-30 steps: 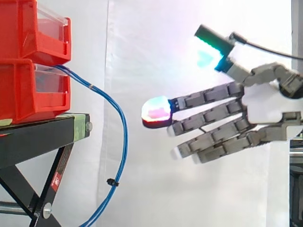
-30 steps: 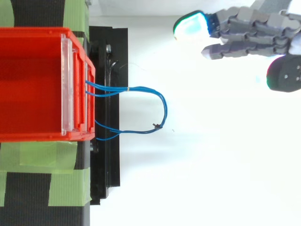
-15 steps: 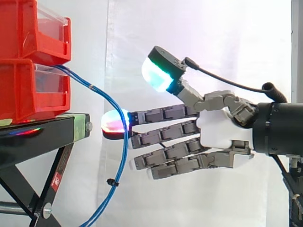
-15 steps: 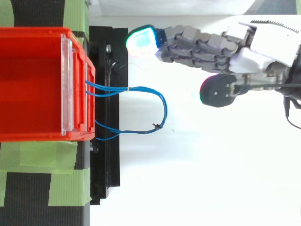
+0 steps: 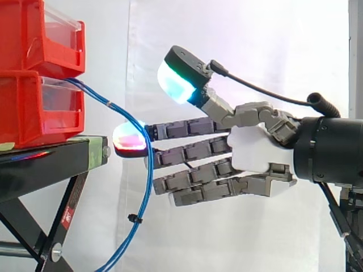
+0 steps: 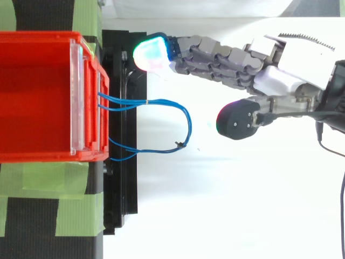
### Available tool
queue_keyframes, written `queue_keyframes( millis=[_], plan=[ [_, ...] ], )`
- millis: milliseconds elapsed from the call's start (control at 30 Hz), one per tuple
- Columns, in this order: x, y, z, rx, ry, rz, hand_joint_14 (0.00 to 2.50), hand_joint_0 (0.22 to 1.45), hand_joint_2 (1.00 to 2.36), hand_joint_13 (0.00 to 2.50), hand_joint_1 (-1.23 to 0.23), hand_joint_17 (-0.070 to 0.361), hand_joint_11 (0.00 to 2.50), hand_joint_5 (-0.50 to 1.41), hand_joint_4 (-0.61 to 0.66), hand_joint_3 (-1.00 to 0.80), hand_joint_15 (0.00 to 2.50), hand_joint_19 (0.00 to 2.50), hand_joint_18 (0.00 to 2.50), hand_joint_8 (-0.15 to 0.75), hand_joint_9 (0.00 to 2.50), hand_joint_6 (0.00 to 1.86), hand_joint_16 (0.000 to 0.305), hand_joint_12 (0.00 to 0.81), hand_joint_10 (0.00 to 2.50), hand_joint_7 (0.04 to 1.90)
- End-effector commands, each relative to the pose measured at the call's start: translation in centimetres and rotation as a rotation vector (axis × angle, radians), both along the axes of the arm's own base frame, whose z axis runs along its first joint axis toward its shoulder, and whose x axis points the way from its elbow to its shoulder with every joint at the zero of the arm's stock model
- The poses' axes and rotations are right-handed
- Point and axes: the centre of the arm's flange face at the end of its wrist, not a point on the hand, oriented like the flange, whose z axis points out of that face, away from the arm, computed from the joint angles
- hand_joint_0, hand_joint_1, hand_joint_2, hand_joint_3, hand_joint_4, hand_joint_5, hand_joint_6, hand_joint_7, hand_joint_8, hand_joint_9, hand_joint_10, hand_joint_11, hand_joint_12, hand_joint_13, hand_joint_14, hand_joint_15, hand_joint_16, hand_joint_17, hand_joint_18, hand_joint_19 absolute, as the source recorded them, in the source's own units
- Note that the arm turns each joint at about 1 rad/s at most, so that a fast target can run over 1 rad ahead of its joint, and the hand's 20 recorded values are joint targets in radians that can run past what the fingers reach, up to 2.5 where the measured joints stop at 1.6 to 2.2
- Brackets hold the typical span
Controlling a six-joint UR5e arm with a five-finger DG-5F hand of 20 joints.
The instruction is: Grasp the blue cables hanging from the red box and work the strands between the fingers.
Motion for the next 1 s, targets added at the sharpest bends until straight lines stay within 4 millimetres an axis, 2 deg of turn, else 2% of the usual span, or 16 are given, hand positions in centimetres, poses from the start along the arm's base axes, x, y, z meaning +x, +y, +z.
queue_keyframes(
  millis=[0, 733, 967],
  plan=[
    [0.0, 0.5, 0.0, -0.001, -0.002, -0.002, 0.0, 0.67, 1.0, 0.0, -0.51, 0.167, 0.0, -0.42, 0.15, -0.96, 0.06, 0.0, 0.0, 0.282, 0.0, 0.0, 0.074, 0.414, 0.0, 0.67],
    [0.1, 2.0, 0.2, 0.002, -0.005, -0.036, 0.0, 0.68, 1.0, 0.0, -0.51, 0.167, 0.0, -0.4, 0.16, -0.97, 0.08, 0.01, 0.0, 0.303, 0.02, 0.0, 0.074, 0.42, 0.0, 0.68],
    [0.4, 2.5, -1.8, 0.014, 0.002, -0.038, 0.0, 0.68, 1.0, 0.0, -0.52, 0.168, 0.0, -0.39, 0.17, -0.96, 0.09, 0.02, 0.0, 0.309, 0.06, 0.0, 0.074, 0.425, 0.0, 0.68]
  ],
)
